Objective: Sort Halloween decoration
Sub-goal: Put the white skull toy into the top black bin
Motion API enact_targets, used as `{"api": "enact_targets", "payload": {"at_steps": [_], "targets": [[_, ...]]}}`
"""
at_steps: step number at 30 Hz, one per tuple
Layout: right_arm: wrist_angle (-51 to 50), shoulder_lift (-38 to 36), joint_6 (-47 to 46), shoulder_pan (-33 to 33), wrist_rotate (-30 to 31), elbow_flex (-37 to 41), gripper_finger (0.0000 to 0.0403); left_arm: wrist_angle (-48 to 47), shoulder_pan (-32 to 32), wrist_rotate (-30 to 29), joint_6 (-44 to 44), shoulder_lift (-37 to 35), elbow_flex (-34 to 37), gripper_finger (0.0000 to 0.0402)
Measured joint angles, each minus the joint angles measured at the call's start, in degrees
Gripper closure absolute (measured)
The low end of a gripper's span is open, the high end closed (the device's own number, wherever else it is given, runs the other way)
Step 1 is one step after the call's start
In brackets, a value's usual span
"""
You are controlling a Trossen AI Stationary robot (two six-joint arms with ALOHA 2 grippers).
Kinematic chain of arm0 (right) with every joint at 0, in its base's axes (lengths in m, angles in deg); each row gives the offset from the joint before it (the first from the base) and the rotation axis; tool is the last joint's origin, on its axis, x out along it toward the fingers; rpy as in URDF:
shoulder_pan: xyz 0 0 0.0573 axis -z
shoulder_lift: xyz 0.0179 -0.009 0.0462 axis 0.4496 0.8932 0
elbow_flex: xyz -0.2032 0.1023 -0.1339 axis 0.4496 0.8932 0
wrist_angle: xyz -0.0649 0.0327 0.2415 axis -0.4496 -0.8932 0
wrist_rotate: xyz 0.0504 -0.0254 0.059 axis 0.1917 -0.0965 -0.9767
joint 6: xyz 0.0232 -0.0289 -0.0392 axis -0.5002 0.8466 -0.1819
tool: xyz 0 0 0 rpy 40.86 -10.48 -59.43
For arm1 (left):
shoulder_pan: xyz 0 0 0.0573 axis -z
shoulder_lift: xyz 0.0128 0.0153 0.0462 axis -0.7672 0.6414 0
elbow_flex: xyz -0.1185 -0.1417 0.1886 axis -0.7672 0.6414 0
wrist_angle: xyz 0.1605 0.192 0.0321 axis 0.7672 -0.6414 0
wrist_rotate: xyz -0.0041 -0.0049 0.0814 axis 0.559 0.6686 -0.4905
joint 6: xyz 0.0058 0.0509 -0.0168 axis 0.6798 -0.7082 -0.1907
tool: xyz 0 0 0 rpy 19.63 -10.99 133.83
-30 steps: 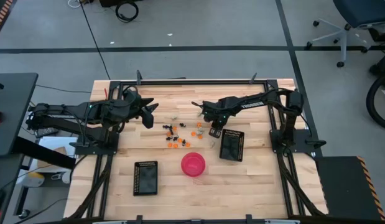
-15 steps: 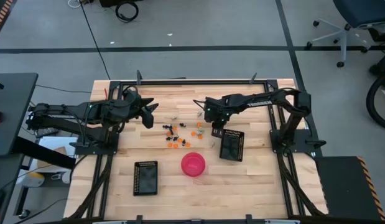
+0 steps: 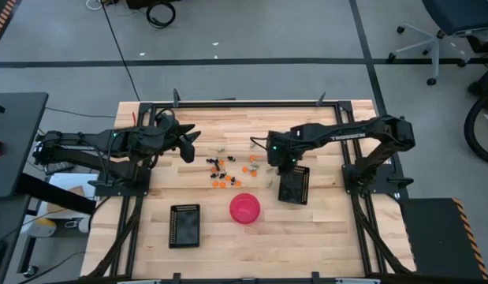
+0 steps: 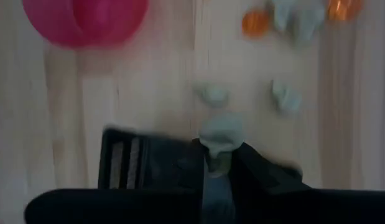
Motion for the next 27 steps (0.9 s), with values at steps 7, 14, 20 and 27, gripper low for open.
{"api": "enact_targets", "payload": {"at_steps": [7,14,20,27], "targets": [[-3.10,0.00,-5.29,-1.67,1.36,4.91,0.0327,-0.17,0.00,0.01,-1.20,0.00,0.00,0.0253],[0.21,0.02,-8.98,-1.47,1.05,8.53,0.0313,-0.15,0.01,0.00,-1.29,0.00,0.00,0.0253],[-1.91,0.05,-9.11,-1.39,-1.27,7.32,0.0283,-0.15,0.00,-0.01,-1.35,0.00,0.00,0.0253],[-5.83,0.05,-3.14,-4.65,0.04,-1.88,0.0251,-0.16,0.00,-0.01,-1.40,0.00,0.00,0.0253]]}}
